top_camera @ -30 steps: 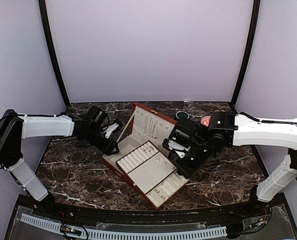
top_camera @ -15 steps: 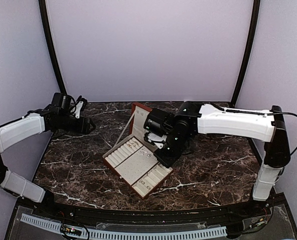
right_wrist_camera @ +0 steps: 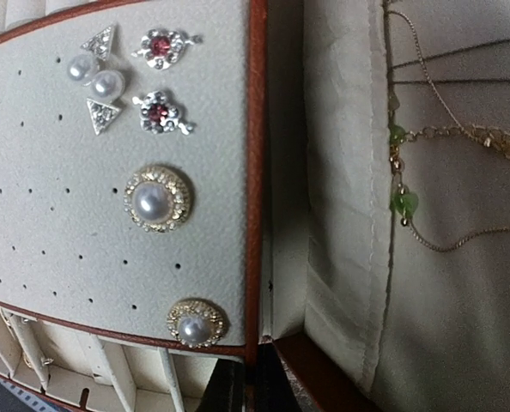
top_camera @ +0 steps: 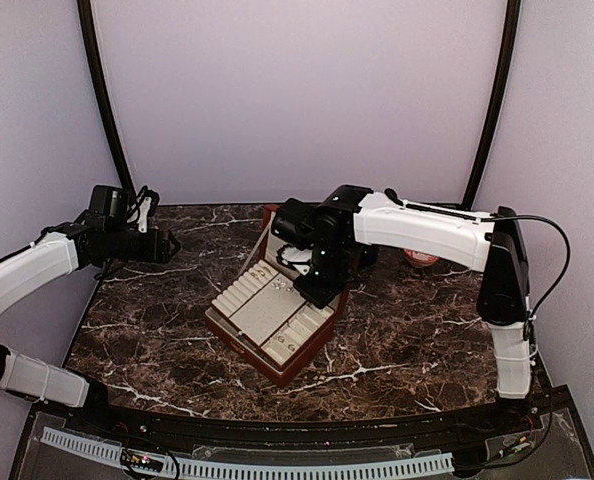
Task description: Organize the mixed jewelry
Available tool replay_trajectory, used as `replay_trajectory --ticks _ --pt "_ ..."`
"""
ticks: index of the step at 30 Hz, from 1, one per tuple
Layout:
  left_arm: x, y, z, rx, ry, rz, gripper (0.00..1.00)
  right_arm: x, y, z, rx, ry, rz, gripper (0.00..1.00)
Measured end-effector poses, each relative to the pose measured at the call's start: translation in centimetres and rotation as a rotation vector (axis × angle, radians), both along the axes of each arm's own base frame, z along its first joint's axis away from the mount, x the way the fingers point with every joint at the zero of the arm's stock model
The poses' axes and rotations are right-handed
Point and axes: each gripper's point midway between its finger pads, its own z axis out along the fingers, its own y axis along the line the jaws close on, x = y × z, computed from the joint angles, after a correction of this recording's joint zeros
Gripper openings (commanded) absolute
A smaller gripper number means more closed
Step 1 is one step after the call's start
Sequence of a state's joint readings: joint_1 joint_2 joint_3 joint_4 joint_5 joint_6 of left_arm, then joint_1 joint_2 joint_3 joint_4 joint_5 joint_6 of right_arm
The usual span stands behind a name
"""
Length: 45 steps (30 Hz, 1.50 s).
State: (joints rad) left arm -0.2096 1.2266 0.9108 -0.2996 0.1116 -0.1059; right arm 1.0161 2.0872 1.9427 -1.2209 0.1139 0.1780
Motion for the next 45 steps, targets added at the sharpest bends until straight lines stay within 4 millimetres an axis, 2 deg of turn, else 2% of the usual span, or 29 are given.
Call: replay_trajectory --ticks 6,15,22,41,42,45 --pt "0.0 0.1 0.0 0.003 -0.001 0.003 0.74 1.1 0.5 -0.6 -0.024 -0.013 0.012 0.00" --pt "0.0 0.4 0.4 0.011 -0.014 0.015 0.74 1.6 0.2 -0.9 -0.047 -0.028 0.020 0.00" --pt "0.0 0.5 0.6 0.014 -0.021 0.020 0.74 1.8 0.5 -2.4 -0.068 -0.017 0.020 0.00" --pt "0.0 0.6 0.6 0.021 -0.023 0.020 0.74 0.9 1.9 -3.3 -0.040 0.023 0.043 0.00" --pt "0.0 0.6 0.6 0.021 -0.023 0.020 0.74 0.9 1.9 -3.3 -0.040 0.024 0.042 0.03" --pt "0.0 0.6 0.6 0.021 -0.023 0.020 0.75 0.9 1.9 -3.0 -0.037 0.022 0.036 0.23"
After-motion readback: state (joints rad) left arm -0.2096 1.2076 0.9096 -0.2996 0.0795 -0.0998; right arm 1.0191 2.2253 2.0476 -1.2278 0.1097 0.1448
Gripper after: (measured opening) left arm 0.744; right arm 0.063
